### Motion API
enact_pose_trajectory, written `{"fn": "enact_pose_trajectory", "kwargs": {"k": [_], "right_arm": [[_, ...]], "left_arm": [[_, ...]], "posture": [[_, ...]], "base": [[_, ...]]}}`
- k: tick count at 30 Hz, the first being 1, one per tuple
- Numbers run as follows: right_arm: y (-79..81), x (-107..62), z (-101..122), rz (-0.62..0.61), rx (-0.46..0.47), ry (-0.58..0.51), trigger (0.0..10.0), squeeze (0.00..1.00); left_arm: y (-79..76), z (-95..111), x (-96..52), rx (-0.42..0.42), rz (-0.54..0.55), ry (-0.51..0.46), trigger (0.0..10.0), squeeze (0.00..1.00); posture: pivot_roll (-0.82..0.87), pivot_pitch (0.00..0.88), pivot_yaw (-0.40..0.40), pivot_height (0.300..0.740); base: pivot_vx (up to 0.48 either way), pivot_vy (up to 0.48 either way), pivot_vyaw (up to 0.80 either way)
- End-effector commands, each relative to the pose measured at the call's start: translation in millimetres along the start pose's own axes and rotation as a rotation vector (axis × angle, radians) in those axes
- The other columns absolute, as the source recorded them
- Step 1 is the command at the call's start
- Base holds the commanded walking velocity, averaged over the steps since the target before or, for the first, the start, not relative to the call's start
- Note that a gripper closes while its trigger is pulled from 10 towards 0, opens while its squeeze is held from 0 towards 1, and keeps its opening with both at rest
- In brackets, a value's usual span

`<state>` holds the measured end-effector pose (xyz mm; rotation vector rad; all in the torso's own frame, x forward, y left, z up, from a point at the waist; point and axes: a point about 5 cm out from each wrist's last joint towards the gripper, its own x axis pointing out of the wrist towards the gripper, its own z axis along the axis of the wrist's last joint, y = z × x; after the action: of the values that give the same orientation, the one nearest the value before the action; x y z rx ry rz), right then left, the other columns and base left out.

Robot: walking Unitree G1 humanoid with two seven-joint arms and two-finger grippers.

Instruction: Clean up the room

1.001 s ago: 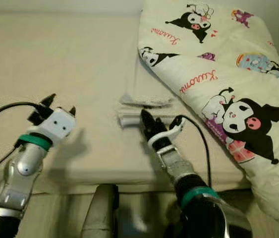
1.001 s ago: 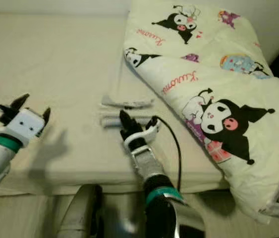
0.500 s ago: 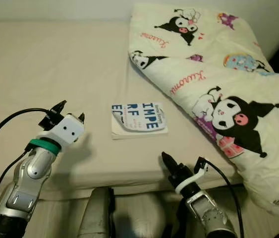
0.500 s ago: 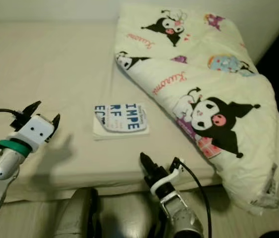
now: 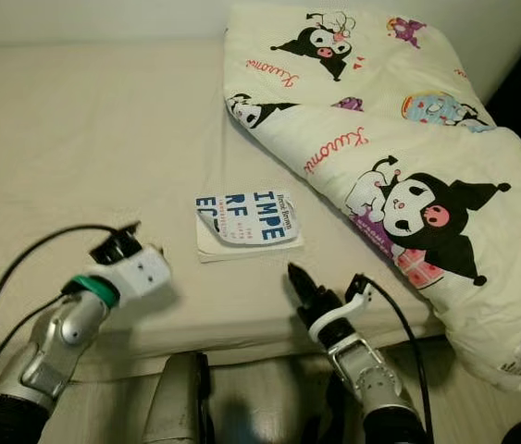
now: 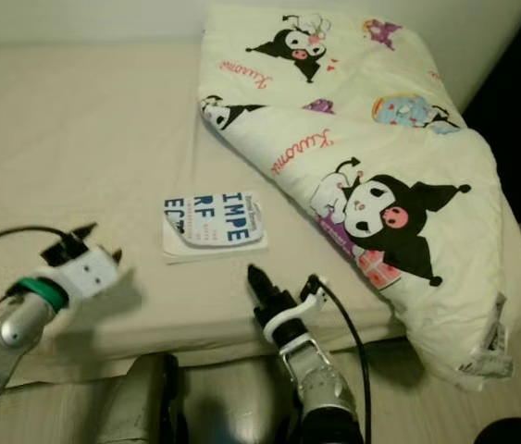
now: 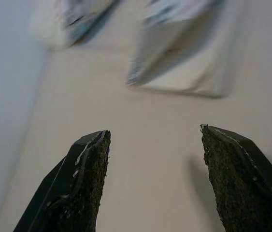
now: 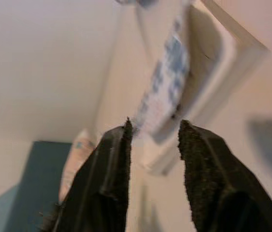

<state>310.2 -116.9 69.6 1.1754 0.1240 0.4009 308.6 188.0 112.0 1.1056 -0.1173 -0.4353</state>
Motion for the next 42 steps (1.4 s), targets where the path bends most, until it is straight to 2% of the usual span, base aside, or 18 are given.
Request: {"fn": "enact_pose_trajectory", "kwargs": {"k": [1,2,5,8,9,10,13,15,16,17,20,23,27,37,39,41,42], "right_arm": [[5.4,-1.2,-16,0.031,0.085,-0.006,10.0,1.0],[9.6,-1.8,-11,0.056,0.086,-0.018,10.0,1.0],[20.8,-3.5,1,0.107,0.075,-0.042,10.0,1.0],[25.2,-4.6,5,0.122,0.07,-0.054,10.0,1.0],[33.2,-7.4,11,0.144,0.06,-0.074,10.0,1.0],[33.2,-7.4,11,0.144,0.06,-0.074,10.0,1.0],[42.6,-12.8,16,0.152,0.047,-0.101,10.0,1.0],[42.6,-12.8,16,0.152,0.047,-0.101,10.0,1.0],[49.6,-18.2,20,0.154,0.038,-0.117,10.0,1.0],[49.6,-18.2,20,0.154,0.038,-0.117,10.0,1.0],[57.9,-28.9,24,0.142,0.028,-0.122,10.0,1.0],[58.7,-30.9,25,0.138,0.026,-0.123,10.0,1.0],[60.5,-39.9,23,0.102,0.014,-0.112,10.0,1.0],[63.0,-44.5,23,0.074,0.007,-0.092,10.0,1.0],[64.2,-43.7,23,0.074,0.004,-0.085,10.0,1.0],[67.6,-43.5,23,0.069,-0.002,-0.072,10.0,1.0],[67.6,-43.5,23,0.069,-0.002,-0.072,10.0,1.0]], "left_arm": [[-14.6,1,1.0,0.063,-0.085,-0.032,10.0,0.45],[-19.7,4,5.7,0.103,-0.119,-0.059,10.0,1.0],[-25.6,12,20.4,0.175,-0.174,-0.117,10.0,1.0],[-26.7,15,27.0,0.199,-0.189,-0.133,10.0,1.0],[-26.6,20,38.3,0.244,-0.199,-0.15,10.0,1.0],[-26.6,20,38.3,0.244,-0.199,-0.15,10.0,1.0],[-19.1,18,53.8,0.343,-0.16,-0.099,10.0,0.98],[-19.1,18,53.8,0.343,-0.16,-0.099,10.0,0.98],[-11.4,17,61.5,0.413,-0.144,-0.077,10.0,0.0],[-11.4,17,61.5,0.413,-0.144,-0.077,10.0,0.0],[-2.2,18,69.5,0.49,-0.135,-0.07,10.0,0.0],[-1.1,17,70.4,0.492,-0.136,-0.064,10.0,0.0],[2.0,17,73.8,0.424,-0.133,-0.026,10.0,0.0],[-3.1,18,75.5,0.39,-0.117,-0.002,10.0,0.0],[-4.6,14,73.5,0.409,-0.115,0.015,10.0,0.0],[-3.5,1,67.7,0.484,-0.113,0.058,10.0,0.0],[-3.5,1,67.7,0.484,-0.113,0.058,10.0,0.0]], "posture": [[0.21,0.169,0.059,0.586],[0.18,0.175,0.062,0.586],[0.14,0.191,0.068,0.586],[0.11,0.202,0.072,0.586],[0.05,0.218,0.083,0.586],[0.05,0.218,0.083,0.586],[0.01,0.239,0.087,0.586],[0.01,0.239,0.087,0.586],[-0.04,0.268,0.09,0.586],[-0.04,0.268,0.09,0.586],[-0.09,0.3,0.089,0.586],[-0.09,0.304,0.089,0.586],[-0.13,0.334,0.078,0.586],[-0.14,0.359,0.061,0.586],[-0.15,0.364,0.057,0.586],[-0.16,0.372,0.051,0.586],[-0.16,0.372,0.051,0.586]], "base": [[0.0,0.0,0.0],[0.0,0.0,0.0],[0.0,0.0,0.0],[0.0,0.0,0.0],[0.0,0.0,0.0],[0.0,0.0,0.0],[0.0,0.0,0.0],[0.0,0.0,0.0],[0.0,0.0,0.0],[0.0,0.0,0.0],[0.0,0.0,0.0],[0.0,0.0,0.0],[0.0,0.0,0.0],[0.0,0.0,0.0],[0.0,0.0,0.0],[0.0,0.0,0.0],[0.0,0.0,0.0]]}}
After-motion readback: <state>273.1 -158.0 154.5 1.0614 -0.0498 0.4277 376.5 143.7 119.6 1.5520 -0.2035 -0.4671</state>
